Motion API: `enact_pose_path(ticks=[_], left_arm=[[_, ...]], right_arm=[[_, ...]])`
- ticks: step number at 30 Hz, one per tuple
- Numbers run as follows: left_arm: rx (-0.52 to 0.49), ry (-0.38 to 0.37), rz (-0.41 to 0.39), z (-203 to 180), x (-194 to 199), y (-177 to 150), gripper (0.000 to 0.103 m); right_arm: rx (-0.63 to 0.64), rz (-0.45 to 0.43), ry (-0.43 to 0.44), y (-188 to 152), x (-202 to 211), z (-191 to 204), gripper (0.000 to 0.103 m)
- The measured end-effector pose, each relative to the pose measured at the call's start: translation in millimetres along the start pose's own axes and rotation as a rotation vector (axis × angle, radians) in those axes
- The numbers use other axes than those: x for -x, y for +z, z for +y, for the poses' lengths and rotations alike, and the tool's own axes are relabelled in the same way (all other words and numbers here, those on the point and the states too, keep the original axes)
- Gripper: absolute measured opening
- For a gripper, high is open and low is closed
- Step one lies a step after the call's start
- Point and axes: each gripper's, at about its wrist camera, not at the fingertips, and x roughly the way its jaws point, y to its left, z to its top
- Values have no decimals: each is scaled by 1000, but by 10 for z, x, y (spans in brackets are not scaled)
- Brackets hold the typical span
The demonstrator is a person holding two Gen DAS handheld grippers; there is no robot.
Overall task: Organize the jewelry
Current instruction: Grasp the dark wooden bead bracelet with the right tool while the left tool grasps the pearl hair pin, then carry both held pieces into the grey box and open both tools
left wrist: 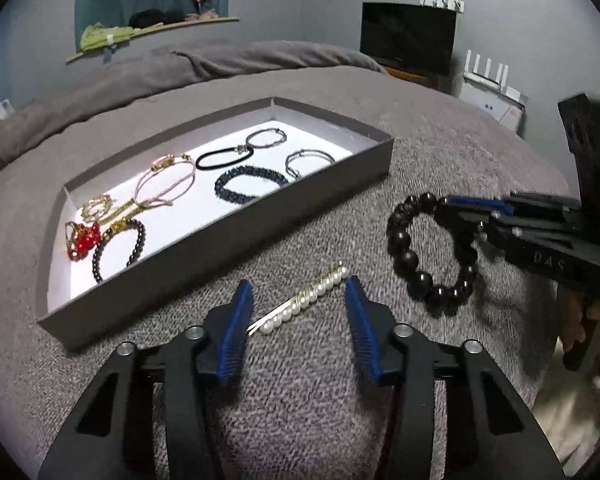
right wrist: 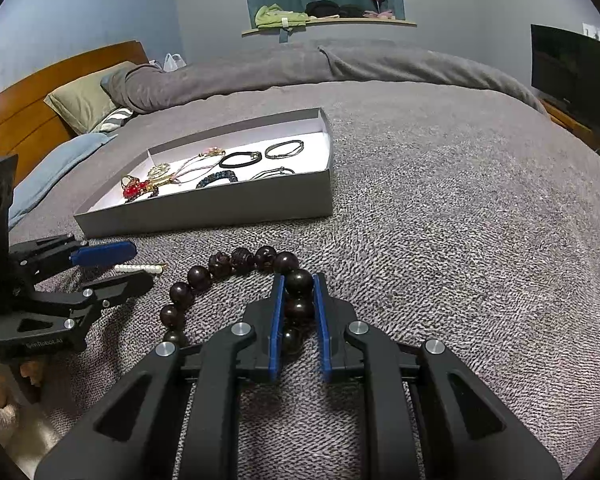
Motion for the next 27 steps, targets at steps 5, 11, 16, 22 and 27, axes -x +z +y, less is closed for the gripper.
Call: enact_pose_path(ticks=[5,11,16,22,27], left_arm=[[-40,-27,16,-50,91,-91,38],[-26,-37,32,-64,22,-49,22],[-71,4,0,-162,76,-54,8],[-22,34,-99,-30,386,-20,8],[48,77,-182,269,686,83,8]], right_arm=[[5,-1,2,-6,18,6,15],[35,12,3,-25,-14,76,15],[50,-3,13,-20,14,113,15],[106,-108,63,127,281,336,15],[158,-189,61,386,469,537,14]])
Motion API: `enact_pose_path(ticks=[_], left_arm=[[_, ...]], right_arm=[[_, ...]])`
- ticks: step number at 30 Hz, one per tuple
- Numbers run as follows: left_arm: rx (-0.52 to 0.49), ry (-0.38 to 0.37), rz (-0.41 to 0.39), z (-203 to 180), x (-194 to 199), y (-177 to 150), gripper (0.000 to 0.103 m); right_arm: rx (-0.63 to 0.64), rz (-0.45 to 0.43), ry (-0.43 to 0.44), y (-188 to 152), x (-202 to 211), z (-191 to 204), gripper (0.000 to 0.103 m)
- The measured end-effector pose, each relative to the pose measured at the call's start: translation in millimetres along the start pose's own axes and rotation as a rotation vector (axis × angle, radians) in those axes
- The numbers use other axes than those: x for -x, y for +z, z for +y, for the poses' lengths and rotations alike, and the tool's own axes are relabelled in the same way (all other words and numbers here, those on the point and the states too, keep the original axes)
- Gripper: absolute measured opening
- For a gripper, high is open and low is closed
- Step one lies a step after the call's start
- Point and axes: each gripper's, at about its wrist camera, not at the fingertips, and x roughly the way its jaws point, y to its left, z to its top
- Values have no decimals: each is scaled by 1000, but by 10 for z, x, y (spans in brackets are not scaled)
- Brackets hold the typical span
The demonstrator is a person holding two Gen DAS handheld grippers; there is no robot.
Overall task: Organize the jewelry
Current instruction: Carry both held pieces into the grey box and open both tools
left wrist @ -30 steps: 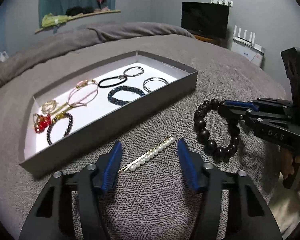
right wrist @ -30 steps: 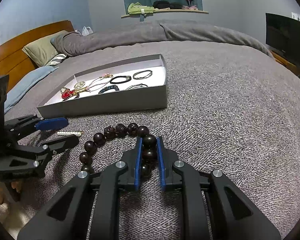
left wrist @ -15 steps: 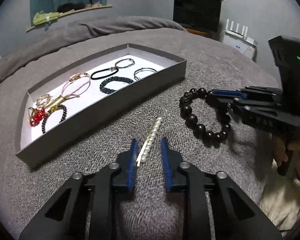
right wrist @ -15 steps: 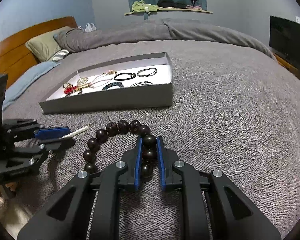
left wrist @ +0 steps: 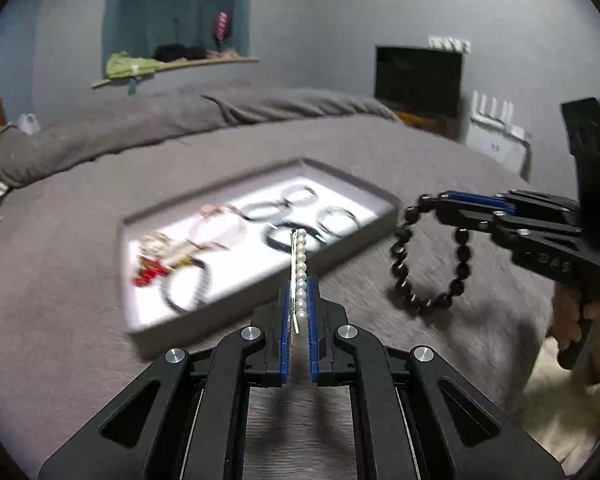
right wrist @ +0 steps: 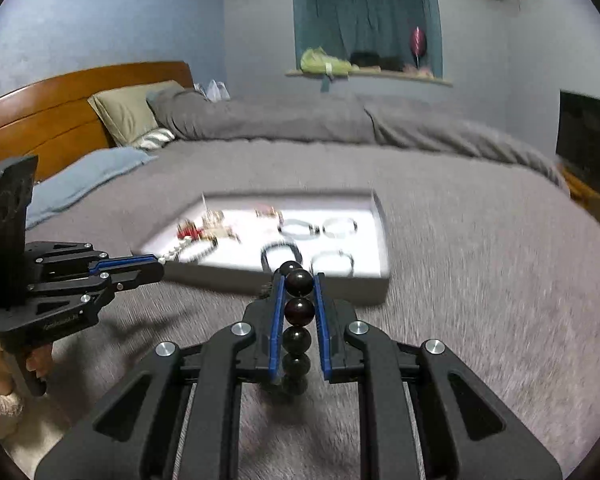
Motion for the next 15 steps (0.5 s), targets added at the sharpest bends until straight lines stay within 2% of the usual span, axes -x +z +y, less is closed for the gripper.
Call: enact_pose_path(ticks=[3,7,11,15], left_arm=[[26,55,-27,188,89,34,8],[122,108,-40,574,156,29,8],[184,130,-33,799,142,-5,8],[208,112,-17,888,83,-43,8]], right_arm=[[18,-44,-16,200,17,41,14],[19,-86,-5,509,-80,96,14],[-10,-79,58,703,-337,182,14],[-8,-48,119,757,-617,357,14]])
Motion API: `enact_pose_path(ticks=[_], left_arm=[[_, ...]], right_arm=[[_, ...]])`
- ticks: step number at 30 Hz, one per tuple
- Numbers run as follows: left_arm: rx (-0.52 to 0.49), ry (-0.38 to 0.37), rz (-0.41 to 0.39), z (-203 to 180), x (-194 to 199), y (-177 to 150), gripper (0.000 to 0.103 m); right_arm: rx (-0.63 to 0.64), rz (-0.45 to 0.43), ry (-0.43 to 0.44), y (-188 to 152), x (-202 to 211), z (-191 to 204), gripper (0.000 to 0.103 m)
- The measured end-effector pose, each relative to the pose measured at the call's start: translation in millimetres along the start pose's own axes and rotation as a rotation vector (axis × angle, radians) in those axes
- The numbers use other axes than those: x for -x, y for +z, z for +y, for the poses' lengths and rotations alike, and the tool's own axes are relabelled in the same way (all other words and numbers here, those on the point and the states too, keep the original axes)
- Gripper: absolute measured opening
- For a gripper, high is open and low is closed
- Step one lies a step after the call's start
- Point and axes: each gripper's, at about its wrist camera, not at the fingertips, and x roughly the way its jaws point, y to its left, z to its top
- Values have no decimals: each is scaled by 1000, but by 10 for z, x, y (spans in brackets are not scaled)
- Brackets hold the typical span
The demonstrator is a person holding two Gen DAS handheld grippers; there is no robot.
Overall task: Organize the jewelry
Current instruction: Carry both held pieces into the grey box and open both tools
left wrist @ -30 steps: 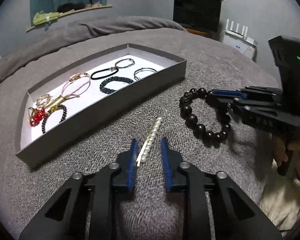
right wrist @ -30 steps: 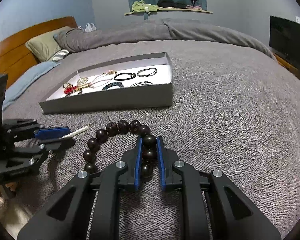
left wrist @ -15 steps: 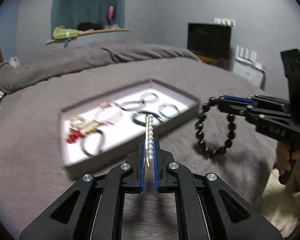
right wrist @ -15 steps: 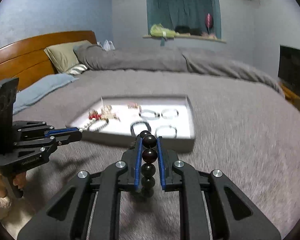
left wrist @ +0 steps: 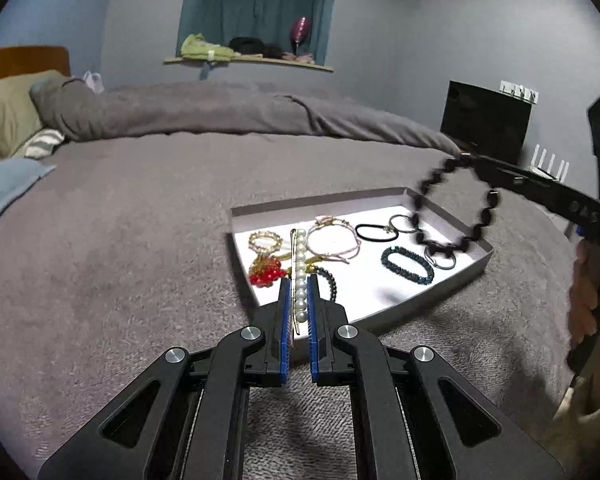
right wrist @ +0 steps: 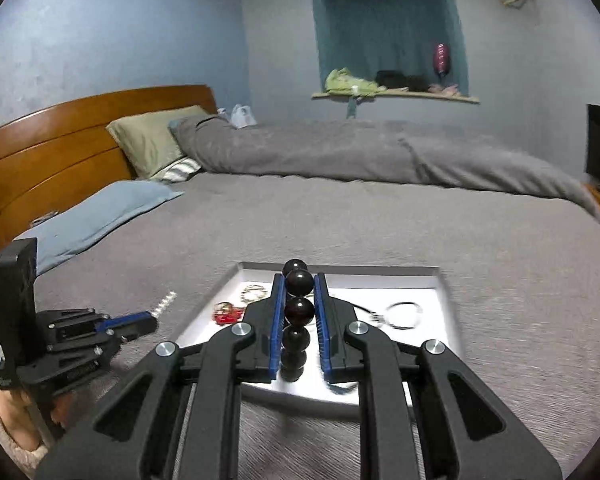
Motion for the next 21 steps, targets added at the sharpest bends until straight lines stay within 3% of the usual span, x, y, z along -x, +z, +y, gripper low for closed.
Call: enact_pose_path(ticks=[5,14,21], left_arm=[[-12,-29,7,-3,-9,-23,8],[-17,-57,23,-35,-37,-28,8],[-18,-41,38,-33,-66,-58,8]], right_arm=[[25,68,32,-90,-361,164,14],[-68,250,-8,-312,-808,-111,15],[-83,329,6,-425,-989,-103,15]])
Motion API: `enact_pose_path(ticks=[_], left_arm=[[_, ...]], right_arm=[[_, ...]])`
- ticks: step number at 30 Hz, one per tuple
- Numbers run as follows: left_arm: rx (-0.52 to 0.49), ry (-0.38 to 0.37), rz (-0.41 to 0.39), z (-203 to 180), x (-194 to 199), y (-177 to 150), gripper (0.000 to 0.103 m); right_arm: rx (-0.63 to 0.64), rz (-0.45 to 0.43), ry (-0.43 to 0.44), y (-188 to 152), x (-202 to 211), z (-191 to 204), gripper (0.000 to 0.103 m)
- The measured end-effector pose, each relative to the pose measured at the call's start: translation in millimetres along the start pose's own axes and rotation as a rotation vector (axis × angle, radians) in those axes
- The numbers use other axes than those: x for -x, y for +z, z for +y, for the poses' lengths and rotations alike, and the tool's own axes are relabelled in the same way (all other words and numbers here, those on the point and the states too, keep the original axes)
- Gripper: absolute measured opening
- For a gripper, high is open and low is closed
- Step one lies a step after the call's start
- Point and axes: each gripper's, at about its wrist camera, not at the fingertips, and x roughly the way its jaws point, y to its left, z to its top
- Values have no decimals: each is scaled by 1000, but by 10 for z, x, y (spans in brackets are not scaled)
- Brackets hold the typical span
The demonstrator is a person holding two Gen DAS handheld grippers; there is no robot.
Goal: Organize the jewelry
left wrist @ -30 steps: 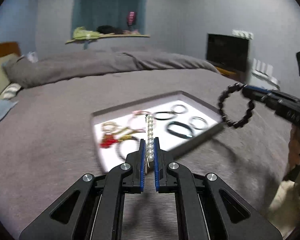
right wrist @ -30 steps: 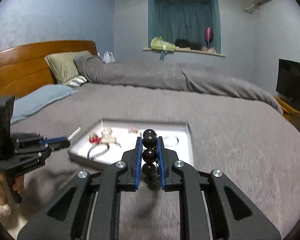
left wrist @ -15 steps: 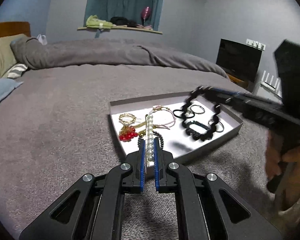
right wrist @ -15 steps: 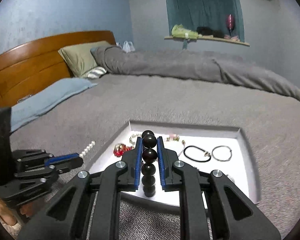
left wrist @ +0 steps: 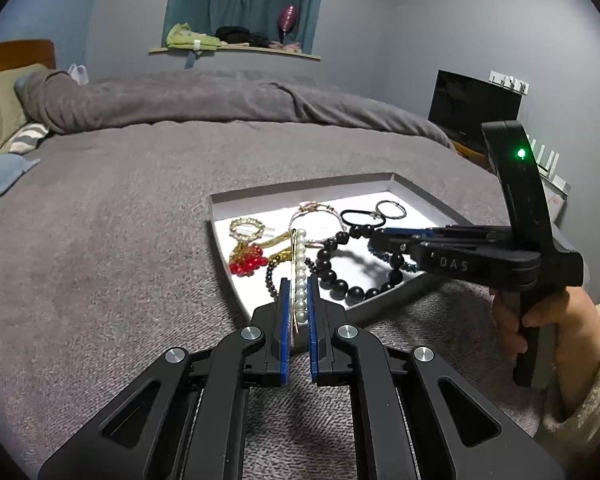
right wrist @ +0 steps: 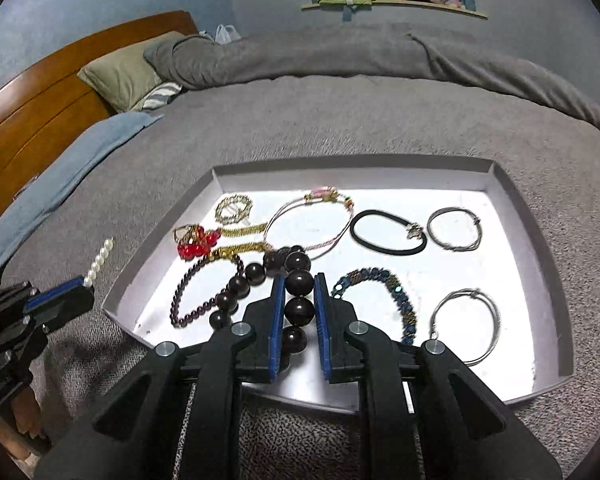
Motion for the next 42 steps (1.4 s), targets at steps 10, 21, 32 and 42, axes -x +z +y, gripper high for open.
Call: enact_pose_path(ticks=[10,21,32,42], left_arm=[[-2,71,48,10,-169,25,8],[-18,195,211,-49,-566,210,8],[-22,251,338,-100,-737,261,22],[-1,221,229,-253,-471,196,59]], right_arm=[[-4,-33,37,-110,170,-1,47],[-52,-142,43,-289,784,-210,52],[-28,-133,1,-324,757,-342,54],[-51,-176,-42,-323,846,-449,67]])
